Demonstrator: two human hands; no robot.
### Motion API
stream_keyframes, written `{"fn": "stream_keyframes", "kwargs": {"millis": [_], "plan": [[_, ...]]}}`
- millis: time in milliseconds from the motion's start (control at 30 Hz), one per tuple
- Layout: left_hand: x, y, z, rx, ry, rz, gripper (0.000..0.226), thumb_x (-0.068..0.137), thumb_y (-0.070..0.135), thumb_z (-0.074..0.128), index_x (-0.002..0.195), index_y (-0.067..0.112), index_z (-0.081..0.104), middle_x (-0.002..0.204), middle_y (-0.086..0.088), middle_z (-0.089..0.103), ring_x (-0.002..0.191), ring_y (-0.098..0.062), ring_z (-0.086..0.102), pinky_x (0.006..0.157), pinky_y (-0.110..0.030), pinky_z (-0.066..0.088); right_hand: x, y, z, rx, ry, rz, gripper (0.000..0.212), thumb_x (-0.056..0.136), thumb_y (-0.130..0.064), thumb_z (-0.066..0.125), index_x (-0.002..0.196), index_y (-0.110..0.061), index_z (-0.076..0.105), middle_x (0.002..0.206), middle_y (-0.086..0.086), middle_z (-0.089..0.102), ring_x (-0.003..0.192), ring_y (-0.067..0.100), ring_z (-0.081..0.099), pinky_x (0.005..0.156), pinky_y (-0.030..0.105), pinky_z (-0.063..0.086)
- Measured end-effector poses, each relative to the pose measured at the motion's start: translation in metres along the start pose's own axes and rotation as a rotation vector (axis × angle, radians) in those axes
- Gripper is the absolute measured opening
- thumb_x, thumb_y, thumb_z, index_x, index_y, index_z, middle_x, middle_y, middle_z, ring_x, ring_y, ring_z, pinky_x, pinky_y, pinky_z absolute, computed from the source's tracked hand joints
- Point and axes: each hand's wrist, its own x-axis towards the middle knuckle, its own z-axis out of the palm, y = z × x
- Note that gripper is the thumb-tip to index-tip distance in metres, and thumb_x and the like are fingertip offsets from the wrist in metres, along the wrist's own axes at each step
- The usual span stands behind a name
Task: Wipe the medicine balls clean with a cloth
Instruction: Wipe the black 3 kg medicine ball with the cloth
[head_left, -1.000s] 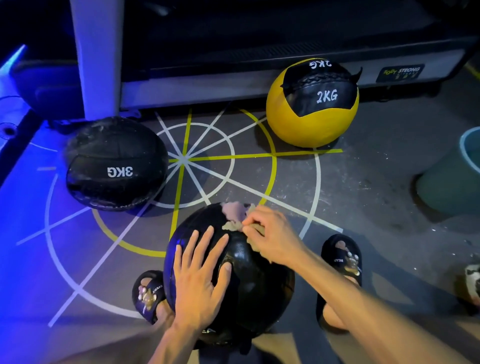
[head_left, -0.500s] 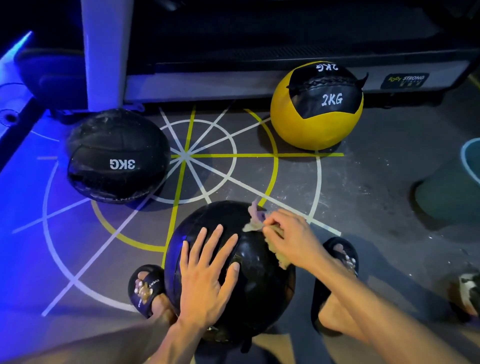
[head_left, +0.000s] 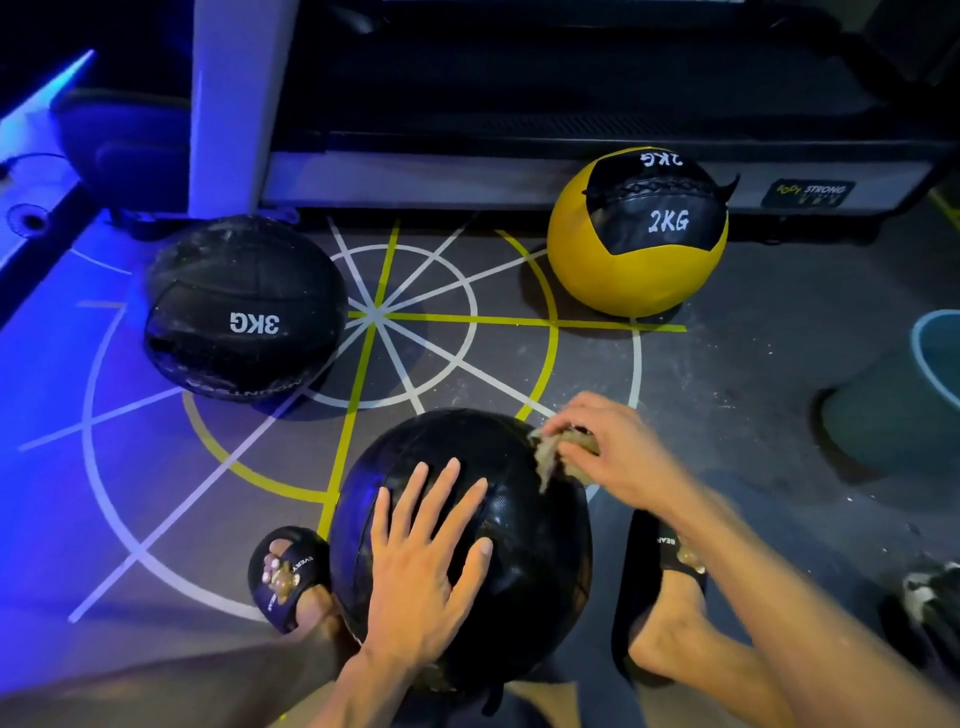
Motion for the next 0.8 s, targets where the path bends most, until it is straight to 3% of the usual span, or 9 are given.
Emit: {"fn": "stream_keyframes", "kwargs": {"millis": [100,267,367,467,533,600,667,700,800], "plan": [[0.000,0.002,0.001,0.016,0.005,0.005,0.052,0.104,0.054,0.039,0.155,0.042,0.039,0.168,0.015,0.022,0.159,-0.019,0.011,0.126,-0.058,0.005,-0.013,-0.016,0.041,0.306,0.212,0.070,0.035,0.092,-0.024,0.071,0.124,-0.037,0.065,0.120,-0.025,0.062,0.113,-0.004,0.057,0.101,0.026,0.046],[0.000,0.002,0.002,0.042,0.021,0.018,0.053,0.103,0.052,0.042,0.155,0.041,0.040,0.168,0.014,0.022,0.158,-0.021,0.013,0.124,-0.060,0.010,-0.034,-0.038,0.087,0.322,0.273,0.039,0.042,0.100,-0.027,0.060,0.141,-0.033,0.056,0.144,-0.027,0.047,0.136,-0.014,0.037,0.112,0.009,0.027],[-0.002,0.002,0.004,0.056,0.033,0.027,0.052,0.103,0.050,0.044,0.154,0.041,0.042,0.168,0.013,0.023,0.158,-0.022,0.015,0.125,-0.059,0.010,-0.014,-0.022,0.078,0.285,0.236,0.041,0.037,0.101,-0.021,0.058,0.136,-0.034,0.061,0.133,-0.019,0.063,0.122,-0.007,0.055,0.105,0.016,0.041],[0.000,0.008,0.008,0.071,0.034,0.024,0.052,0.103,0.050,0.046,0.154,0.041,0.042,0.168,0.012,0.025,0.158,-0.022,0.015,0.124,-0.059,0.011,0.013,-0.016,0.063,0.304,0.202,0.222,0.027,0.104,-0.027,0.050,0.121,-0.041,0.066,0.111,-0.018,0.072,0.105,0.006,0.066,0.086,0.026,0.048],[0.002,0.009,0.011,0.079,0.036,0.025,0.052,0.102,0.050,0.047,0.153,0.041,0.044,0.167,0.012,0.027,0.158,-0.022,0.017,0.124,-0.060,0.013,0.017,-0.035,0.067,0.304,0.210,0.171,0.028,0.102,-0.022,0.052,0.116,-0.041,0.069,0.106,-0.024,0.071,0.097,-0.003,0.064,0.083,0.016,0.045],[0.003,0.005,0.012,0.087,0.042,0.026,0.051,0.101,0.050,0.048,0.151,0.039,0.048,0.167,0.010,0.029,0.157,-0.023,0.017,0.122,-0.062,0.015,0.011,-0.061,0.073,0.238,0.174,-0.025,0.033,0.100,-0.012,0.055,0.120,-0.033,0.071,0.117,-0.025,0.066,0.107,-0.011,0.057,0.095,0.002,0.036],[0.002,0.002,0.012,0.097,0.048,0.027,0.051,0.102,0.050,0.047,0.151,0.038,0.048,0.167,0.009,0.028,0.158,-0.023,0.017,0.122,-0.062,0.015,0.017,-0.056,0.076,0.177,0.142,-0.162,0.036,0.099,-0.007,0.054,0.128,-0.021,0.070,0.128,-0.013,0.066,0.116,-0.007,0.055,0.101,0.000,0.031],[0.001,0.003,0.011,0.094,0.041,0.032,0.051,0.102,0.050,0.047,0.152,0.039,0.046,0.168,0.010,0.027,0.158,-0.023,0.016,0.123,-0.061,0.014,0.025,-0.046,0.070,0.160,0.126,-0.118,0.035,0.100,-0.008,0.054,0.128,-0.021,0.070,0.125,-0.007,0.069,0.108,-0.002,0.059,0.092,0.000,0.035],[0.002,0.008,0.012,0.092,0.044,0.027,0.053,0.102,0.049,0.048,0.153,0.041,0.043,0.168,0.011,0.026,0.158,-0.022,0.015,0.123,-0.060,0.013,0.049,-0.024,0.058,0.134,0.109,0.187,0.027,0.102,-0.019,0.051,0.116,-0.029,0.072,0.108,0.002,0.075,0.100,0.021,0.067,0.080,0.027,0.047]]}}
